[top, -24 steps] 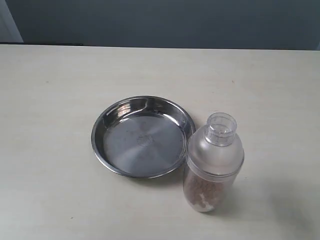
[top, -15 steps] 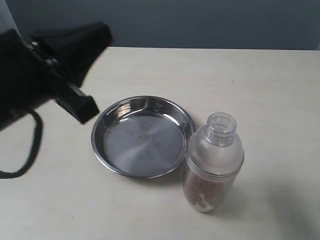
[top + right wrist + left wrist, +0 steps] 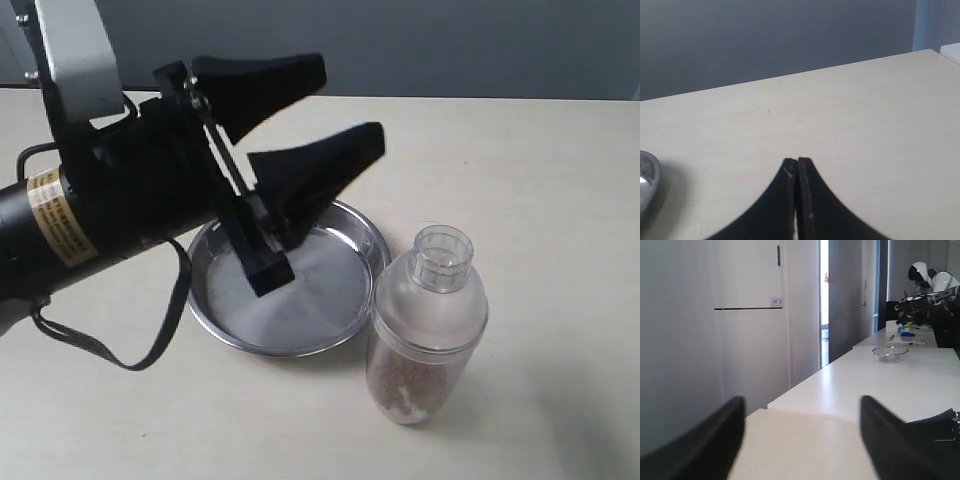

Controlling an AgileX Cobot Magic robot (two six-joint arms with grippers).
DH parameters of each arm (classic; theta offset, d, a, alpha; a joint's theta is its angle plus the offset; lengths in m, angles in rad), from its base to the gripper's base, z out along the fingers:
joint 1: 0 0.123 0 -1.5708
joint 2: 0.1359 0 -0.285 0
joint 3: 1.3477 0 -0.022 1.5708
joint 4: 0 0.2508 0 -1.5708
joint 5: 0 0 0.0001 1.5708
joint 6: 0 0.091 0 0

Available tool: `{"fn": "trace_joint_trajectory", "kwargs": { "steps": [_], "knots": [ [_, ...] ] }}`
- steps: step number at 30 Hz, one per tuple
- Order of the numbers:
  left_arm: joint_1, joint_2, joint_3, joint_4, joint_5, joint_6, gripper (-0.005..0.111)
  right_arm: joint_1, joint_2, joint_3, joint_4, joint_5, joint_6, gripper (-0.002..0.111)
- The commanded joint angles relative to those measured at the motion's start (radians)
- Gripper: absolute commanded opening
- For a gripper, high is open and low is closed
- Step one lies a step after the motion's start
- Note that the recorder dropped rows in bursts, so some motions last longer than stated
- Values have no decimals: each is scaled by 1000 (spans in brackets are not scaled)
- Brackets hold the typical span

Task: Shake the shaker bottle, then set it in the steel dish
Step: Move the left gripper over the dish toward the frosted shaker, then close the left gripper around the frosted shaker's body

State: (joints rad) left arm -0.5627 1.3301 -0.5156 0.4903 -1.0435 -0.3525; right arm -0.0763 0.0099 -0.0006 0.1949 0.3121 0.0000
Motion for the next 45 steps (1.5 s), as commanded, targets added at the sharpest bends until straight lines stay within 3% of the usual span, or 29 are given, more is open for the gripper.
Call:
{"fn": "trace_joint_trajectory", "kwargs": {
  "steps": [1,4,9,25,45],
  "knots": [
    [-8,55,-50,68,-39,-89,106,-3,-5,1,-2,-8,0,-1],
    [-8,108,-88,169,-110,-141,106,-3,-5,1,-2,-8,0,-1],
    [-8,209,-124,195,-178,-189,106,-3,-5,1,-2,-8,0,-1],
    [-8,497,-242,331,-178,-224,106,-3,-5,1,-2,-8,0,-1],
    [-11,637,-252,421,-178,-248,106,-3,-5,1,-2,-8,0,-1]
  ]
}}
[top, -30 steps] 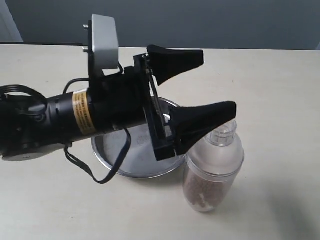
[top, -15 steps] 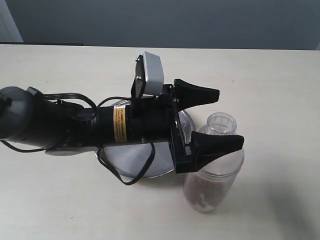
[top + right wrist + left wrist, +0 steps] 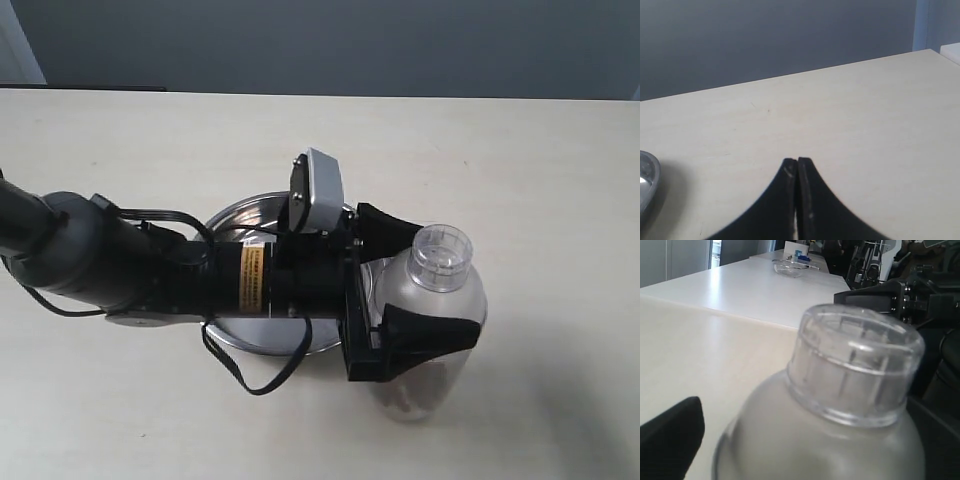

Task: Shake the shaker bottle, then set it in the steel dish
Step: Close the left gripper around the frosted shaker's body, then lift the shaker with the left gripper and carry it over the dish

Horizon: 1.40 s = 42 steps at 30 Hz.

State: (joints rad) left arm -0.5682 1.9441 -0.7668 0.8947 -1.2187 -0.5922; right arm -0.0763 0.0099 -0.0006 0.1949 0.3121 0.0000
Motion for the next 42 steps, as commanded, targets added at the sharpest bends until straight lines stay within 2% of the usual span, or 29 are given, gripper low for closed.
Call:
{"fn": "trace_joint_trajectory", "kwargs": {
  "steps": [1,22,33,42],
  "knots": [
    [-6,32,-1,17,-2,-8,106,-3,-5,1,-2,-8,0,-1],
    [-13,138,-5,-5,-2,1,105,-3,-5,1,-2,-8,0,-1],
    [-62,143,-58,-30,-2,1,105,-3,-5,1,-2,-8,0,-1],
    [-75,199,-71,-44,-2,-17,105,-3,-5,1,-2,-8,0,-1]
  ]
}}
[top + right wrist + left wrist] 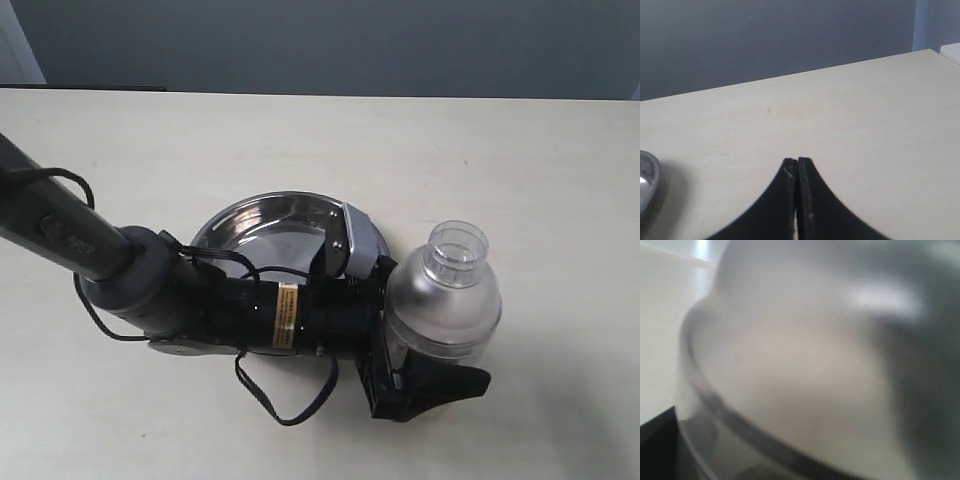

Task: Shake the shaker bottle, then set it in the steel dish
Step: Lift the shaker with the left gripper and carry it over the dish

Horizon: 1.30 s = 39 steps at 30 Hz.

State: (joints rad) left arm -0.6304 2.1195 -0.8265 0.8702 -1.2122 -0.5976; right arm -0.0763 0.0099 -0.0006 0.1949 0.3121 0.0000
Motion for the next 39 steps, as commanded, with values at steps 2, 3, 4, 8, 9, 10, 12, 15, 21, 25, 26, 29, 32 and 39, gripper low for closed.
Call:
{"fn": "trace_joint_trajectory", "kwargs": {
  "steps": [2,3,4,8,9,10,12,15,21,25,26,29,32,39],
  "knots": [
    [-17,30,-16,-29,-9,-11,105,-3,-5,1,-2,-8,0,-1],
    [-17,30,-18,-30,-9,-11,105,-3,-5,1,-2,-8,0,-1],
    [-18,30,-22,-35,-9,-11,105,-3,-5,1,-2,-8,0,-1],
    [-18,30,-24,-36,-9,-39,105,-3,-5,1,-2,-8,0,-1],
    [-18,30,-24,-43,-9,-48,105,-3,-5,1,-2,-8,0,-1],
    [-18,30,-24,-59,-9,-49,104,-3,-5,1,-2,-8,0,-1],
    [-18,30,-24,-78,-9,-49,93,-3,-5,1,-2,-8,0,-1],
    [-24,30,-24,-78,-9,-49,64,-3,-5,1,-2,-8,0,-1],
    [-58,30,-24,-76,-9,-45,24,-3,-5,1,-2,-8,0,-1],
    [-65,24,-26,-89,-9,-20,13,-3,-5,1,-2,-8,0,-1],
    [-65,21,-26,-95,-9,-20,10,-3,-5,1,-2,-8,0,-1],
    [-67,-11,-26,-106,-9,-20,0,-3,-5,1,-2,-8,0,-1],
    [-69,-63,-26,-133,22,-20,1,-3,-5,1,-2,-8,0,-1],
    [-69,-188,-26,-166,266,-20,1,-3,-5,1,-2,-8,0,-1]
  ]
}}
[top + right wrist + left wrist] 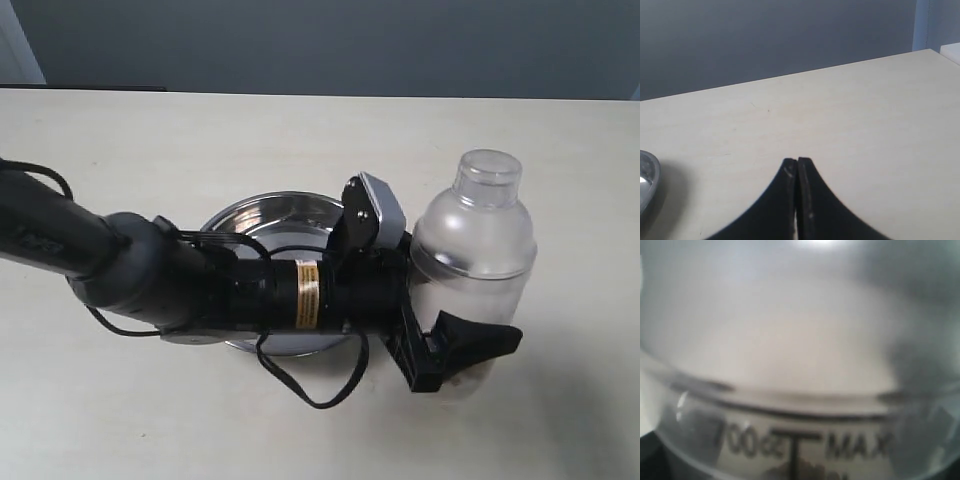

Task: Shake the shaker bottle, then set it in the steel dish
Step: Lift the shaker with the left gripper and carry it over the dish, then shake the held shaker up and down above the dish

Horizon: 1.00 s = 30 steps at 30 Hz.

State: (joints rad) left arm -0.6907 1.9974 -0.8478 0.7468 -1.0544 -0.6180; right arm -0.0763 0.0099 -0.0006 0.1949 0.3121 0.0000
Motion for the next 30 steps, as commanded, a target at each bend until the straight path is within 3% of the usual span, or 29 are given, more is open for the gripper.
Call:
{"fn": "trace_joint_trajectory", "kwargs": {
  "steps": [1,5,9,12,16,21,24,27,30],
  "knots": [
    [-9,-84,-4,-43,123,1,1,-3,-5,1,-2,-8,0,-1],
    [0,-228,-19,-75,194,69,1,-3,-5,1,-2,-8,0,-1],
    [16,-420,-74,-184,450,301,1,-3,-5,1,-2,-8,0,-1],
    [53,-425,-50,-360,588,357,1,-3,-5,1,-2,-8,0,-1],
    [83,-280,34,-420,522,349,1,-3,-5,1,-2,-8,0,-1],
    [83,-439,-39,-466,515,424,1,-3,-5,1,-2,-8,0,-1],
    [83,-390,11,-544,611,414,1,-3,-5,1,-2,-8,0,-1],
    [83,-294,50,-596,613,410,1,-3,-5,1,-2,-8,0,-1],
    [74,-403,32,-542,593,414,1,-3,-5,1,-2,-8,0,-1]
  ]
}}
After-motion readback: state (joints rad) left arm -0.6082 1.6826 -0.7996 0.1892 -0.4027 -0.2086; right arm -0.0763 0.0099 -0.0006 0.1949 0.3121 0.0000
